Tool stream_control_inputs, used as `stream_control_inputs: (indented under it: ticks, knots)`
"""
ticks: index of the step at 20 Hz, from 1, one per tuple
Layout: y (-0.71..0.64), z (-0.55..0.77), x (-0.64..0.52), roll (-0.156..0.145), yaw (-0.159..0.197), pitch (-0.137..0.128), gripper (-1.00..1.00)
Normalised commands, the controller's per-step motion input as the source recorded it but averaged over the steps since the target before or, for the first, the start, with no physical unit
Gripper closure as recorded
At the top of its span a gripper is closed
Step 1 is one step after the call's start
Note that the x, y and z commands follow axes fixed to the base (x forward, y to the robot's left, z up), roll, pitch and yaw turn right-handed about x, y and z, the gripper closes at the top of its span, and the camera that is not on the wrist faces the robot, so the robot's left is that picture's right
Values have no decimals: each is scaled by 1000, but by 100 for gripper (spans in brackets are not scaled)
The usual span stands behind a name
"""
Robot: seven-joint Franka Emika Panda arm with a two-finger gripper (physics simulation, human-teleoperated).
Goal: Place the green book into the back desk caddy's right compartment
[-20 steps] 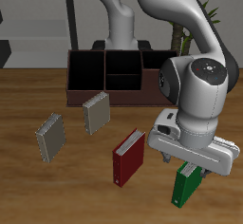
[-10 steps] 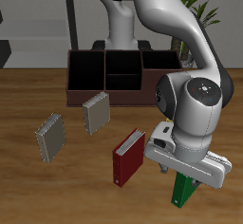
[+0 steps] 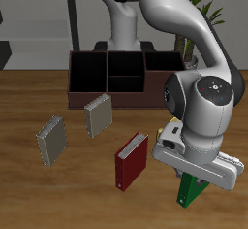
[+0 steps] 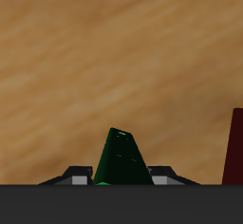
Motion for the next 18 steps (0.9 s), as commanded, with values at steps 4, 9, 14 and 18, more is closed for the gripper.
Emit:
stream_control_inputs:
  ticks: [4,9,14,18]
  knots:
    - [65,181,-40,16,22,-16,100]
    - [40,499,-127,18,38,-46,100]
    - [11,818,-269,24,22,-69,100]
    - [15,811,-369,19,36,-54,100]
